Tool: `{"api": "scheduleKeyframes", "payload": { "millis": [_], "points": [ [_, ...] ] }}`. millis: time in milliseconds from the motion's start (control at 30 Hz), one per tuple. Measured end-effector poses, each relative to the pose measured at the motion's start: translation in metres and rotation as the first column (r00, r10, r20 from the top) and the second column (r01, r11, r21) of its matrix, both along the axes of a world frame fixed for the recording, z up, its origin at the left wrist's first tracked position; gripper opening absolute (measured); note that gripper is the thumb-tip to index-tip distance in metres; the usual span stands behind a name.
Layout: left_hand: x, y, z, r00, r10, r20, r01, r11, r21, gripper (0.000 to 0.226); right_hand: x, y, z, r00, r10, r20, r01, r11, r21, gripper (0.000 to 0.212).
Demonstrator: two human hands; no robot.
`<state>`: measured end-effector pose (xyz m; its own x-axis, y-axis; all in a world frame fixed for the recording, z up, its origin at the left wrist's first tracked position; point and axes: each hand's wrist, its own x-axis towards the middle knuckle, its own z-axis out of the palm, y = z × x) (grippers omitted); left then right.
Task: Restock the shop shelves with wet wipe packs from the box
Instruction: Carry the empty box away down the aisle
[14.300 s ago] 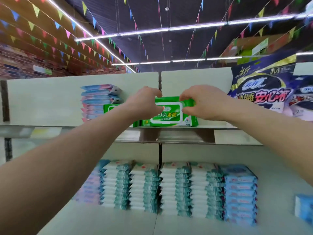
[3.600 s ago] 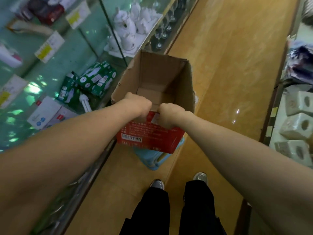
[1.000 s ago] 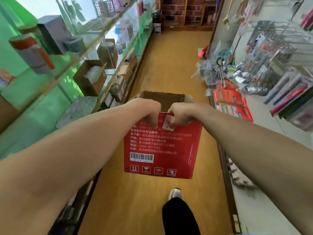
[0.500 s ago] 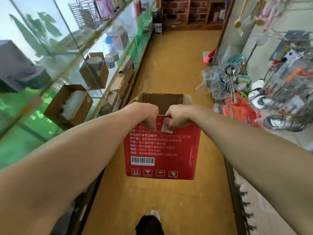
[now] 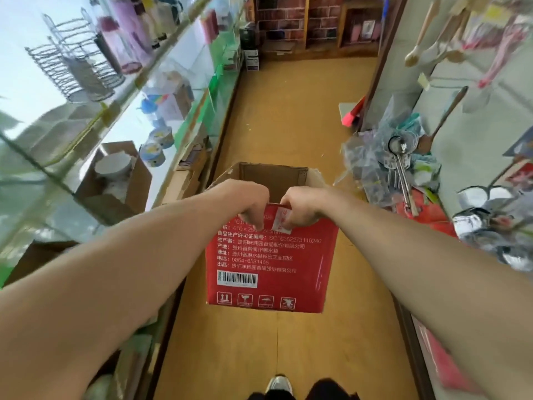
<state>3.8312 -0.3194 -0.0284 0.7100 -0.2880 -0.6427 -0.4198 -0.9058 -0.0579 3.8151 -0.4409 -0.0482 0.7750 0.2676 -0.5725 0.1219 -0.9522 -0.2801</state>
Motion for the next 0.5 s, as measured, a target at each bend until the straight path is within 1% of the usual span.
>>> {"api": "scheduleKeyframes", "payload": {
  "millis": [100, 300, 433, 500],
  "points": [
    [0.07, -0.019, 0.001, 1.0, -0.009, 0.004, 0.009, 1.0, -0.001, 0.04, 0.065, -0.018, 0.002, 1.0, -0.012, 0.001, 0.012, 1.0, 0.005, 0.024],
    [0.207, -0.056, -0.003, 1.0, 0.019, 0.002, -0.019, 0.999, -0.033, 0.041, 0.203, -0.057, 0.005, 1.0, -0.006, 0.005, 0.006, 1.0, 0.004, 0.027],
    [0.296, -0.088, 0.0, 1.0, 0.026, -0.007, -0.026, 0.999, -0.037, 0.041, 0.292, -0.091, 0.008, 1.0, -0.009, 0.004, 0.009, 1.0, -0.01, 0.025],
    [0.34, -0.101, 0.001, 0.999, 0.032, 0.002, -0.032, 0.998, -0.047, 0.041, 0.337, -0.104, 0.01, 1.0, -0.002, 0.011, 0.002, 1.0, -0.019, 0.02]
  ]
}}
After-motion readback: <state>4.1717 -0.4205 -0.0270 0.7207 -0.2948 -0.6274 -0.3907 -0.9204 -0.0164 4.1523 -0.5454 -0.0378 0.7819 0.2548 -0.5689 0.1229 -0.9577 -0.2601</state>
